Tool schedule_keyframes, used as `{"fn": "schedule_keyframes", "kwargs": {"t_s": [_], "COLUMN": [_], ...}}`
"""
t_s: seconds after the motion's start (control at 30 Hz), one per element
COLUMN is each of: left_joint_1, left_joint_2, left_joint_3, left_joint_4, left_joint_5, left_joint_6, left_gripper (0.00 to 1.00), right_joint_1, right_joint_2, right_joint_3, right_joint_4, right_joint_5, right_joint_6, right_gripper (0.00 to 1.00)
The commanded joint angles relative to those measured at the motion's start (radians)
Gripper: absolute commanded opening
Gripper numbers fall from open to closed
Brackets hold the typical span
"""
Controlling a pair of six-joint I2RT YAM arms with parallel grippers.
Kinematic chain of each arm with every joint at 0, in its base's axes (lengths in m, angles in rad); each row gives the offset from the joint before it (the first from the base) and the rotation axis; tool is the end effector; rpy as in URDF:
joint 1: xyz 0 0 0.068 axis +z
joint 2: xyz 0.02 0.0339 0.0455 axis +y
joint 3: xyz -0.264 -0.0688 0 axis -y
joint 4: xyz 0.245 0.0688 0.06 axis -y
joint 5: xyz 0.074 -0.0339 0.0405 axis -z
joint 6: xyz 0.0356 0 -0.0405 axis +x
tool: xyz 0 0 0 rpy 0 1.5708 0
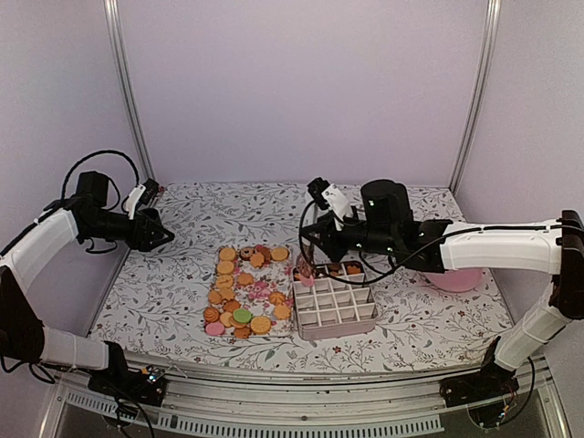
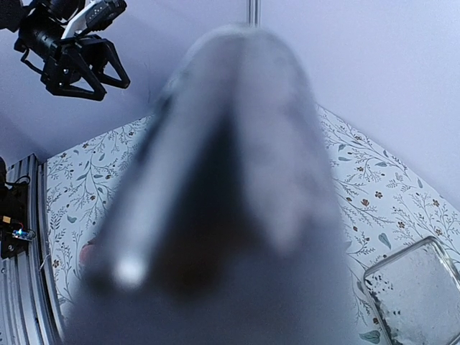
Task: Pack the cookies
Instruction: Place the fake cookies in the empty pocket of the box.
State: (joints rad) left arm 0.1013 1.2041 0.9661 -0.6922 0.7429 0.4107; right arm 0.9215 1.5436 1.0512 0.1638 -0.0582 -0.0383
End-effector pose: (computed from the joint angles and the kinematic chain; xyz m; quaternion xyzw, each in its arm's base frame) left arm 0.2387 0.0001 0.2801 0.2492 0.8562 -0.2590 0.3710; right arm 0.2165 0.2886 0.2791 -0.3903 0.7133 0.2700 0.5158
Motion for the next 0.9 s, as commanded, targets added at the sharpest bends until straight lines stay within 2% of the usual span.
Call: {"fn": "schedule_keyframes", "kwargs": {"t_s": [0.0,0.07,0.23,0.33,0.5,0.7,0.87], "left_joint_1": [0.005,0.004,0.005,0.005,0.005,0.005,0.005], "left_joint_2": [-0.015,-0.015,-0.018,-0.017,-0.013,-0.012,-0.011], "left_joint_3": [0.022,0.023,0.023,0.026,0.026,0.028,0.030], "left_joint_4": [0.016,0.016,0.016,0.016,0.016,0.016,0.016], "left_joint_5": [0.001,0.001,0.000,0.001,0.007,0.007,0.005], "left_joint_6": [-0.002,-0.003,-0.001,0.000,-0.002,-0.001,-0.001], "left_gripper": [0.67,0.67,0.67,0.67,0.67,0.67,0.67], "right_joint_1": [-0.006,-0.005,-0.004,-0.005,-0.004,0.010,0.069], "right_joint_2": [0.011,0.020,0.018,0.007,-0.005,-0.001,0.042], "right_joint_3": [-0.006,-0.002,0.002,0.007,0.018,0.040,0.091], "right_joint_4": [0.021,0.020,0.026,0.029,0.026,0.025,0.028], "right_joint_5": [-0.041,-0.045,-0.018,-0.007,-0.007,-0.013,-0.019], "right_joint_6": [0.013,0.014,0.012,0.004,0.000,0.002,0.001], "right_gripper": [0.00,0.04,0.28,0.35,0.39,0.37,0.37]}}
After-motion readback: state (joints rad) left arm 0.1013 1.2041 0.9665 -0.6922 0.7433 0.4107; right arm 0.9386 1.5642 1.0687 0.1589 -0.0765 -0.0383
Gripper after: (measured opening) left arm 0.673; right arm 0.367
